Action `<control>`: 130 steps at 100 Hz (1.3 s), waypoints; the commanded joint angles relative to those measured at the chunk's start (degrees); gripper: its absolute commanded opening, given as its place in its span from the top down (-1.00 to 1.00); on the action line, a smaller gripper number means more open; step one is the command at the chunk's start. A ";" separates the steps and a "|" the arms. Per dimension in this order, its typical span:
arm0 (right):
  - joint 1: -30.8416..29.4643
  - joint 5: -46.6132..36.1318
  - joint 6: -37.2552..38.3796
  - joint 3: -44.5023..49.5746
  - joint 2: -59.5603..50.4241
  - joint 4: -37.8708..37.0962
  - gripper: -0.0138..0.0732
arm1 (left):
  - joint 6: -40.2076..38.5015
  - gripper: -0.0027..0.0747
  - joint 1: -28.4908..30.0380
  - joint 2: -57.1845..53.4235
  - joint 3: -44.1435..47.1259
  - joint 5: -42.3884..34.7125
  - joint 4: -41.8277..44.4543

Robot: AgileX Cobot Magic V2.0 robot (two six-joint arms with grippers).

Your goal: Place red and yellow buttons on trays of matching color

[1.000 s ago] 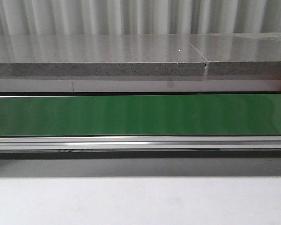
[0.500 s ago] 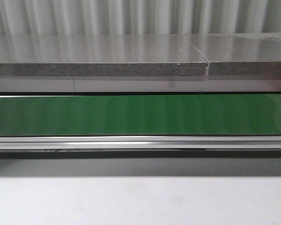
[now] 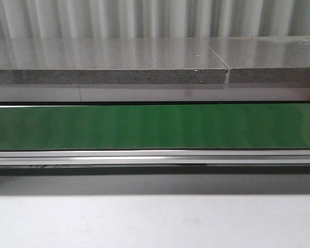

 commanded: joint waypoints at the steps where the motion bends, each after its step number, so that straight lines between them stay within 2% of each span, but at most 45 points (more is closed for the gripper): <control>1: -0.06 -3.92 -0.35 -1.45 0.09 0.30 0.82 | 0.05 0.26 -1.60 -2.35 -0.42 -0.31 -1.28; 51: -0.06 -3.92 -0.35 -1.45 0.09 0.30 0.82 | 0.13 0.22 -3.13 -1.12 1.97 -3.83 -1.05; 60: -0.06 -3.92 -0.35 -1.45 0.09 0.30 0.82 | 0.63 0.06 -3.13 -1.12 1.97 -3.98 -1.05; 74: -0.06 -3.92 -0.35 -1.45 0.09 0.30 0.82 | 0.82 -0.31 -3.13 -1.12 1.97 -5.05 -1.42; 80: -0.06 -3.92 -0.35 -1.45 0.09 0.30 0.82 | 0.82 -0.37 -3.13 -1.12 1.97 -6.06 -1.81; 108: -0.06 -3.92 -0.35 -1.45 0.09 0.30 0.82 | 1.69 -0.37 -3.13 -4.03 1.97 -13.78 -5.17; 130: -0.06 -3.92 -0.35 -1.45 0.09 0.30 0.82 | 0.76 -0.34 -1.66 -7.07 1.97 -10.79 -5.39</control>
